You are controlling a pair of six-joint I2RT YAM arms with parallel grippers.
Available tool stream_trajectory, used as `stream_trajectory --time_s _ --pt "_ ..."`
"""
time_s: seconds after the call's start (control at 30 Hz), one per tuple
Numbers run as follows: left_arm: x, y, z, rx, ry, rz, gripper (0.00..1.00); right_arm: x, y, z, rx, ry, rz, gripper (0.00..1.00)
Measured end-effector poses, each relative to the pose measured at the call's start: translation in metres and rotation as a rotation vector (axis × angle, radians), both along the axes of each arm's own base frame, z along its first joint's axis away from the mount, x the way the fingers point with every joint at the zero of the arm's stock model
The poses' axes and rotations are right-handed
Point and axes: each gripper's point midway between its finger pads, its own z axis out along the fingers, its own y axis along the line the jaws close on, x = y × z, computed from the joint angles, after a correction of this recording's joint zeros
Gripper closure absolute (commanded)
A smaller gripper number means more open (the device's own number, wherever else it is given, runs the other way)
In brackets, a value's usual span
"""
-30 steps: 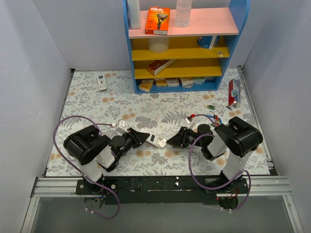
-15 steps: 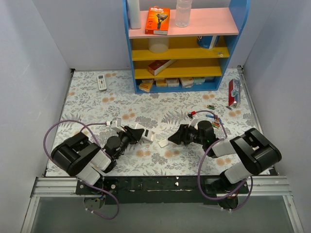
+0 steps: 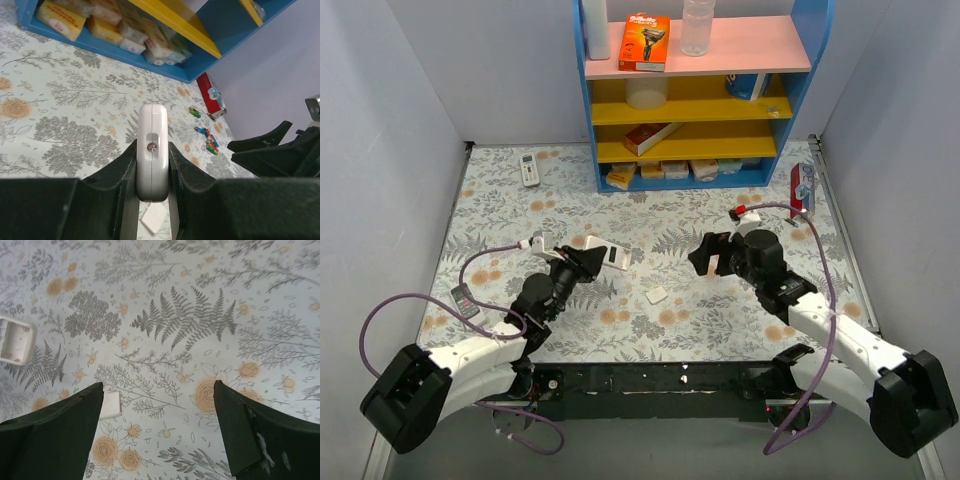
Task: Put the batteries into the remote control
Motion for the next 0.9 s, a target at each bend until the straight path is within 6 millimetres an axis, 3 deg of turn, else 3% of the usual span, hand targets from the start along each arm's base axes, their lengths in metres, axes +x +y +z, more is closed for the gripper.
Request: stream_trajectory --time_s 0.17,0.33,0.6,0.77,0.9 --pt "0.007 -0.015 0.038 0.0 0.038 -0.054 1.0 0.01 -0.024 0.036 -0.068 -0.051 -0.115 0.04" --pt "0.012 -0.024 0.062 0.034 0.105 -0.164 1.0 0.024 -0.05 0.041 -0.207 0.0 -0.223 0.06" --pt "0.029 -0.003 0.085 0.05 0.191 -0.316 1.0 0.054 -0.086 0.026 -0.407 0.111 -0.305 0.08" --pt "0.031 0.001 0.097 0.12 0.169 -0.387 1.0 0.07 -0.116 0.013 -0.445 0.178 -0.351 0.21" --pt "0.026 -0.002 0.089 0.161 0.148 -0.431 1.0 0.074 -0.141 -0.004 -0.437 0.252 -0.396 0.24"
